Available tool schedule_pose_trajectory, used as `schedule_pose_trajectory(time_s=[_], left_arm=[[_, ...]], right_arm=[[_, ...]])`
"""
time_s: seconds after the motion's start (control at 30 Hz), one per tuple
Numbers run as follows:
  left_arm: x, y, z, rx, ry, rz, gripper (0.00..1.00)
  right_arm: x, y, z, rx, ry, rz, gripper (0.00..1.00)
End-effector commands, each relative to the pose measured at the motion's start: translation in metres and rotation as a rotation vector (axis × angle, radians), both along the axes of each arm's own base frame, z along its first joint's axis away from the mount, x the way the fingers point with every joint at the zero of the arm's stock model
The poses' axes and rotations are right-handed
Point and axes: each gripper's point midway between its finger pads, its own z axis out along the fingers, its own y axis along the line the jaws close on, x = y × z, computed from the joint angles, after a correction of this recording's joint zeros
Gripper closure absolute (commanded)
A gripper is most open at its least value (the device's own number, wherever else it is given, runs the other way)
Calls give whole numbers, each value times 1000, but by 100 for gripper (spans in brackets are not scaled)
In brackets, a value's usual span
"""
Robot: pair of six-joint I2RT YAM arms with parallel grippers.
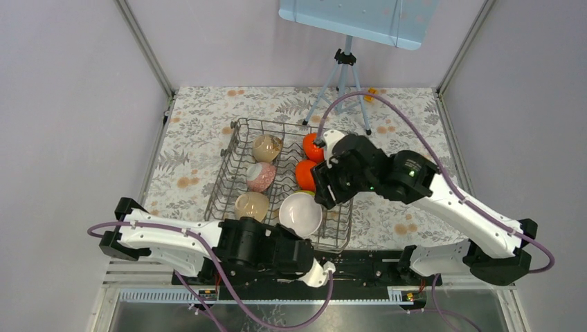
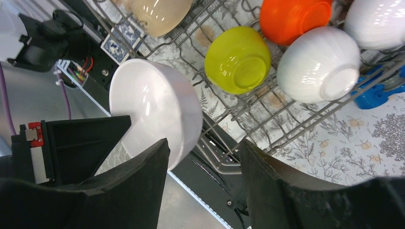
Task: Unload the bowls from the dish rack
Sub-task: Place the bowl at the center of the board.
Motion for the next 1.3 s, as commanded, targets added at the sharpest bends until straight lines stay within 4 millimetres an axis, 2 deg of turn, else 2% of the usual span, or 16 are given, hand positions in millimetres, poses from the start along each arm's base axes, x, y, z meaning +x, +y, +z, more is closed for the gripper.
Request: schedule_pose_trajectory(time_s=[0.0, 0.3, 0.5, 0.7, 0.93, 1.07, 1.2, 1.27], left_arm=[[4, 3, 10, 10, -89, -25, 100], [-5, 1, 6, 8, -98, -47, 100], [-11, -1, 3, -13, -79, -49, 100], [-16, -2, 2, -25, -54, -40, 100], [-20, -7, 5, -49, -38, -40, 100], [-21, -8, 6, -55, -33, -34, 100], [-22, -9, 5, -62, -23, -20, 100], [-22, -9, 6, -73, -17, -7, 100]], right_arm=[[-6, 16, -1, -42, -68, 0, 38], [-12, 26, -24, -86, -82, -6, 44], [-14, 27, -39, -100, -68, -11, 52], [-18, 26, -44, -103, -55, -13, 60], [-23, 29, -50, -118, -43, -3, 66], [-23, 28, -51, -124, -44, -7, 72], [-23, 27, -52, -130, -46, -11, 84], [-23, 26, -53, -131, -46, -15, 93]])
